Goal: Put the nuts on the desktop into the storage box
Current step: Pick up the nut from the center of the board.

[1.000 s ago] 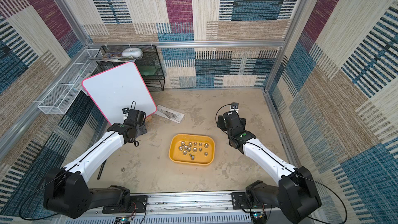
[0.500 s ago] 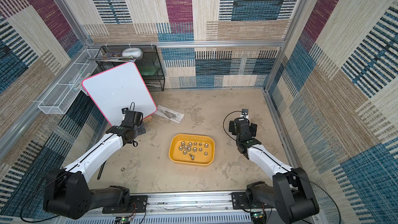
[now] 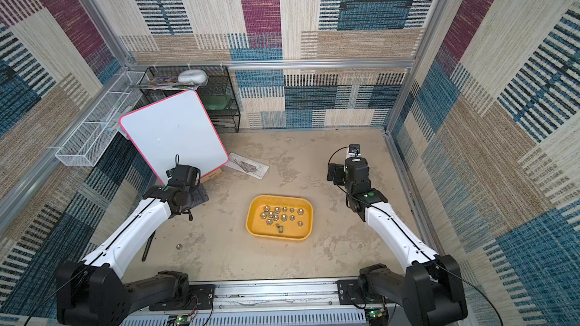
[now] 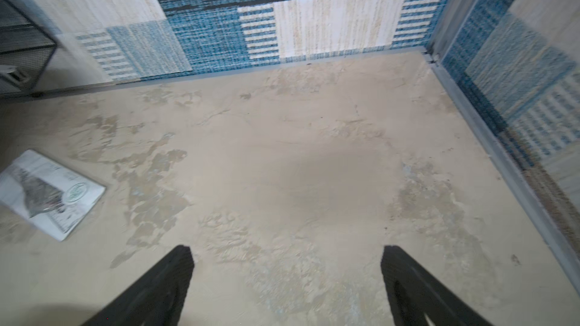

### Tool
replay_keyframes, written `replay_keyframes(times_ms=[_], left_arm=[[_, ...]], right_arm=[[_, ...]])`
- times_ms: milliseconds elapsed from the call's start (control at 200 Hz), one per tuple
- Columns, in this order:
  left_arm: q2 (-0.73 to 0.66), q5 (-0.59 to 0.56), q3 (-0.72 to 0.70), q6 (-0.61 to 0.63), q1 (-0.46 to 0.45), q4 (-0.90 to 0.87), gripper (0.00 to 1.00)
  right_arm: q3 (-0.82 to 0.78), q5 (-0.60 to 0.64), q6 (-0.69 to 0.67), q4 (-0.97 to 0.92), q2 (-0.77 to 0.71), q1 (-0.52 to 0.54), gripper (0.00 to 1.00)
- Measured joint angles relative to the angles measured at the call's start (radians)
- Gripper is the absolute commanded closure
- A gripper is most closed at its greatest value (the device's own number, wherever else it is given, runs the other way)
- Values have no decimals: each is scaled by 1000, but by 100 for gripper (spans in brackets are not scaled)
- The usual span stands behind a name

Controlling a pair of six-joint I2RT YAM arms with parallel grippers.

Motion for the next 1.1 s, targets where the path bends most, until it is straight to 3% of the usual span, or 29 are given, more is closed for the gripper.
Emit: replay_keyframes(times_ms=[155, 295, 476, 786, 1102], left_arm=[[-43, 85, -20, -61, 39, -121, 9], [-75, 164, -58, -108, 135, -221, 15], [-72, 223, -45, -150, 206, -315, 20], [23, 236, -66, -207, 296, -373, 31], [173, 219, -80, -198, 330, -279, 44]], right_arm=[[-7, -225, -6, -4, -50, 0, 1], [-8, -434, -8, -4, -66, 0, 1], [-19, -592, -5, -4, -82, 27, 1], [-6, -644, -21, -4, -110, 75, 1], [-11, -639, -23, -4, -114, 82, 1]])
